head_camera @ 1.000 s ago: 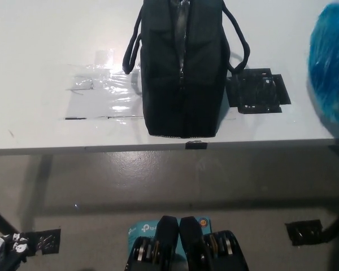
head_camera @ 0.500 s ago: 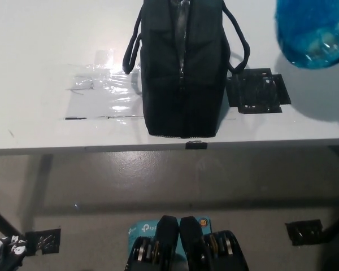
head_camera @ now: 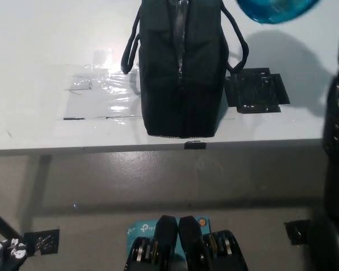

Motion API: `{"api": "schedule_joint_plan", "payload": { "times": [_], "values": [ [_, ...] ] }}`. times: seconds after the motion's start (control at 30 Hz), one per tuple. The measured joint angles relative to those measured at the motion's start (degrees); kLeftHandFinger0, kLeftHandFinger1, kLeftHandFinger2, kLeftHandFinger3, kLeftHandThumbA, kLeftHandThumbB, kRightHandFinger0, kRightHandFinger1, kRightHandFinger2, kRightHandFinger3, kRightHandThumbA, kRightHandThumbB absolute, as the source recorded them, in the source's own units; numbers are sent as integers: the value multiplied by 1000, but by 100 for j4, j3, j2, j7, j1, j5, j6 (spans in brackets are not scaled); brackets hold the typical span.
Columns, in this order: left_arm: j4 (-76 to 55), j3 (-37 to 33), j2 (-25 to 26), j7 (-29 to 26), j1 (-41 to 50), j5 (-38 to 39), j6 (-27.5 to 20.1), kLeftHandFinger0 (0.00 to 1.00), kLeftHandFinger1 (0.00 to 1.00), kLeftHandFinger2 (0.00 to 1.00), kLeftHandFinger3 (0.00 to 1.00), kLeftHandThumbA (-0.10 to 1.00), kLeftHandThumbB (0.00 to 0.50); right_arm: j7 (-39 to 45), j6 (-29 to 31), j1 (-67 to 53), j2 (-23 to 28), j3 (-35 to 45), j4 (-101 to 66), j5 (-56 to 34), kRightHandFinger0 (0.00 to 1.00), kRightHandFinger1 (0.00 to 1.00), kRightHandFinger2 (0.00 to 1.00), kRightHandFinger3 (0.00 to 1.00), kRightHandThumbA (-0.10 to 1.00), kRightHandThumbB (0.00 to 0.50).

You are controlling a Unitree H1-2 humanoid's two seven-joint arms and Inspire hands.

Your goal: The robot uses its right hand to pick up a stack of plates kept in the middle of the desk and put it inside a bag kept next to it

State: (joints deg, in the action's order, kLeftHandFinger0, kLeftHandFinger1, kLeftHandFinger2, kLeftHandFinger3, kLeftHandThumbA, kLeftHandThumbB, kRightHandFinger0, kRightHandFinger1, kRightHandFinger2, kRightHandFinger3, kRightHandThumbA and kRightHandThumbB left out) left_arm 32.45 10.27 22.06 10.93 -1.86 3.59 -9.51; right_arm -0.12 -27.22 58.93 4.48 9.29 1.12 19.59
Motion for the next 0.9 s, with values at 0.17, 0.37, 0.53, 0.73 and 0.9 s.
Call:
{"api": "schedule_joint_plan", "payload": {
  "times": [0.17, 0.37, 0.53, 0.73, 0.9],
  "values": [
    [24, -17, 0, 1, 37, -16, -1, 0, 0, 47, 45, 1, 500, -32, -25, 572, 107, -143, 598, 103, 0, 0, 0, 61, -100, 306],
    [32, -26, -6, -2, 44, -28, -8, 0, 0, 80, 73, -12, 500, -141, -43, 1168, 136, -482, 1166, 320, 0, 0, 0, 197, -100, 360],
    [32, -38, -24, -1, 63, -42, -10, 0, 0, 80, 70, -100, 500, -254, -44, 1360, 83, -786, 1476, 503, 0, 0, 283, 216, -100, 363],
    [39, -60, -32, -1, 84, -49, -9, 0, 18, 118, 77, -100, 500, -374, -47, 1384, 7, -1067, 1957, 761, 0, 0, 282, 65, -100, 353],
    [39, -62, -34, -1, 80, -48, -9, 0, 2, 106, 83, -100, 500, -535, -48, 1379, -126, -1104, 2406, 870, 0, 0, 241, 14, -100, 309]
  ]
}}
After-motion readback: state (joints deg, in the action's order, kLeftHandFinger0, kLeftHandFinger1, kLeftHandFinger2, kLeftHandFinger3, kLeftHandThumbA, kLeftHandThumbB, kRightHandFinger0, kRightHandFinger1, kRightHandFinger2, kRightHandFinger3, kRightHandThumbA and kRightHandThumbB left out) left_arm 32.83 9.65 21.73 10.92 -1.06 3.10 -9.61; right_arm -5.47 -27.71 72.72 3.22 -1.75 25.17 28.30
